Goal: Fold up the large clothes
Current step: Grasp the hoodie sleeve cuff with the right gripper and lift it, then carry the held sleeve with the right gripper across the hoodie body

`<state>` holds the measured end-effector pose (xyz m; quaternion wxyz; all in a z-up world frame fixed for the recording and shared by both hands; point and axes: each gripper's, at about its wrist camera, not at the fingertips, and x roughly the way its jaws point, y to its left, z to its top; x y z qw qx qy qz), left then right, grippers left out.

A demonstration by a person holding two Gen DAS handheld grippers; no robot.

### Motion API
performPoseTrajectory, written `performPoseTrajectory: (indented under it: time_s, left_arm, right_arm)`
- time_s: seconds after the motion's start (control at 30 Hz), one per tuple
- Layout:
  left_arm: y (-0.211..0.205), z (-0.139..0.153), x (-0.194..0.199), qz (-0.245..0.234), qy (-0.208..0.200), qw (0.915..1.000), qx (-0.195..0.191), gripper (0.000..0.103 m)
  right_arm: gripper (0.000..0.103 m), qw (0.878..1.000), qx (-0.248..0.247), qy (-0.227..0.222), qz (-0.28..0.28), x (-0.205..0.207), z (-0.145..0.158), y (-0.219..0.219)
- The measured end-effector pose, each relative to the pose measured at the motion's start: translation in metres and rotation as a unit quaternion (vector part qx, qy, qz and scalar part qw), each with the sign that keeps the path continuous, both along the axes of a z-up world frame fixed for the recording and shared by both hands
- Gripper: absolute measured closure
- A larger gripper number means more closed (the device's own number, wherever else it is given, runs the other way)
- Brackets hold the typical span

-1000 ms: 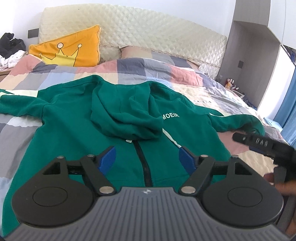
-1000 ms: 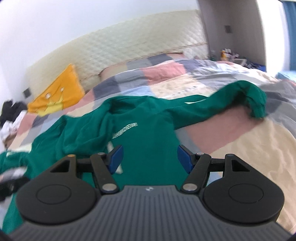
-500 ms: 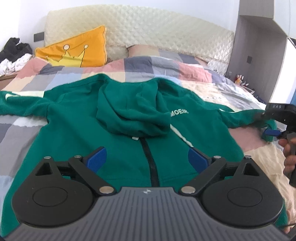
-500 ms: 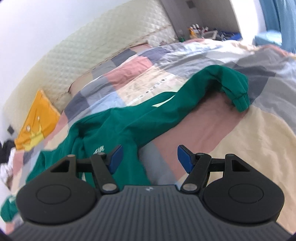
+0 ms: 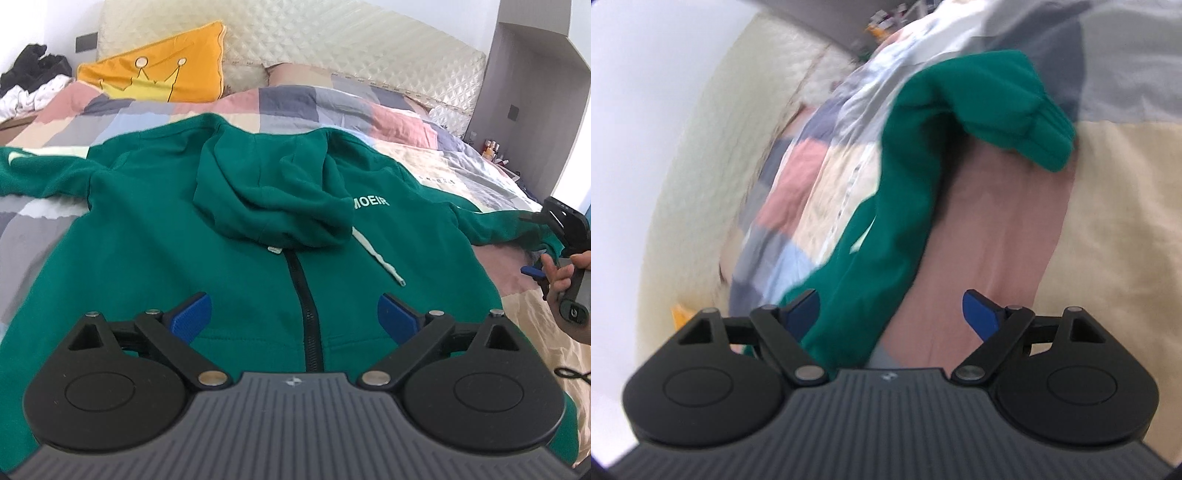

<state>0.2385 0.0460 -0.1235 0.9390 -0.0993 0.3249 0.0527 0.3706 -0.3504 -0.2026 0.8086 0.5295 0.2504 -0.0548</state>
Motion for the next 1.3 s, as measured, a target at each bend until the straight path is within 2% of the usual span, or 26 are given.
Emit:
performPoseTrajectory:
  time_s: [0.1,0.17,0.33,0.43,0.5,0.77,0.87,0.93,1.07,1.27,1.3]
  left_arm:
    - [0.002,-0.006,0.008,0.003,0.009,0.9999,-0.012,0.004]
    - [0.003,-0.01,0.013,0.001,0.013,0.9997,-0.019,0.004]
    - [-0.001,-0.02,0.025,-0.007,0.023,0.9992,-0.032,0.004]
    - [-0.003,-0.024,0.028,-0.01,0.03,0.9989,-0.036,0.004]
    - [-0.003,-0.027,0.029,-0.01,0.033,0.9985,-0.041,0.004]
    - [-0.001,-0.035,0.034,-0.001,0.045,0.9967,-0.067,0.004]
    - [-0.002,-0.037,0.035,0.001,0.048,0.9967,-0.065,0.004]
    - [-0.002,-0.039,0.037,0.001,0.05,0.9966,-0.066,0.004]
    - [-0.003,-0.041,0.038,0.007,0.049,0.9971,-0.059,0.004]
    - [-0.002,-0.043,0.04,0.011,0.049,0.9972,-0.056,0.004]
    - [-0.001,-0.044,0.04,0.012,0.05,0.997,-0.057,0.004]
  right_arm:
    - [0.015,0.997,0.062,-0.012,-0.045,0.001,-0.014,-0.015]
    - [0.015,0.989,0.117,-0.031,-0.083,-0.003,-0.023,-0.025]
    - [0.016,0.96,0.218,-0.083,-0.154,-0.015,-0.033,-0.043]
    - [0.016,0.938,0.277,-0.1,-0.184,-0.016,-0.042,-0.053]
    - [0.016,0.926,0.3,-0.104,-0.202,-0.016,-0.046,-0.061]
    - [0.016,0.901,0.344,-0.083,-0.25,-0.019,-0.065,-0.075]
    - [0.017,0.897,0.345,-0.083,-0.262,-0.02,-0.071,-0.08]
    - [0.022,0.904,0.334,-0.08,-0.256,-0.019,-0.07,-0.08]
    - [0.029,0.905,0.329,-0.082,-0.257,-0.018,-0.072,-0.081]
    - [0.049,0.913,0.304,-0.078,-0.262,-0.018,-0.073,-0.088]
    - [0.05,0.913,0.301,-0.078,-0.263,-0.019,-0.073,-0.089]
